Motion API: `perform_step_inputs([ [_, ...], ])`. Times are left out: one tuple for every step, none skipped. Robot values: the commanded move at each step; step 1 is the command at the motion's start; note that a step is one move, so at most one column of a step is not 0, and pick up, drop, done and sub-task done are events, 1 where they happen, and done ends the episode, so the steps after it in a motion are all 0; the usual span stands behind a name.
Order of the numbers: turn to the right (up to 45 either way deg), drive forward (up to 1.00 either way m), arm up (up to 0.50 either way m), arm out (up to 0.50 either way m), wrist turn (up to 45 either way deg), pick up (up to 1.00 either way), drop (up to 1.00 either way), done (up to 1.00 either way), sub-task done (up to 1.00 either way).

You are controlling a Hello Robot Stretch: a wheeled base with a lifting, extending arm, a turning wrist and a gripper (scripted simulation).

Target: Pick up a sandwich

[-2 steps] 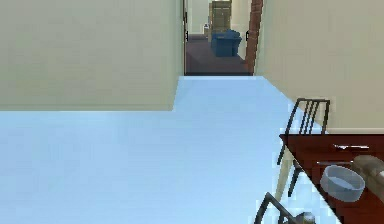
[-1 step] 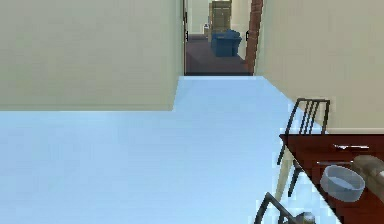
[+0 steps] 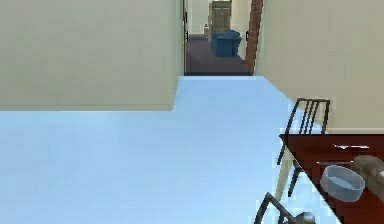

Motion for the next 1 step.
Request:
perform_step_inputs([
  [0.0, 0.0, -0.3, 0.0, 0.0, 0.0, 0.0, 0.0, 0.0],
])
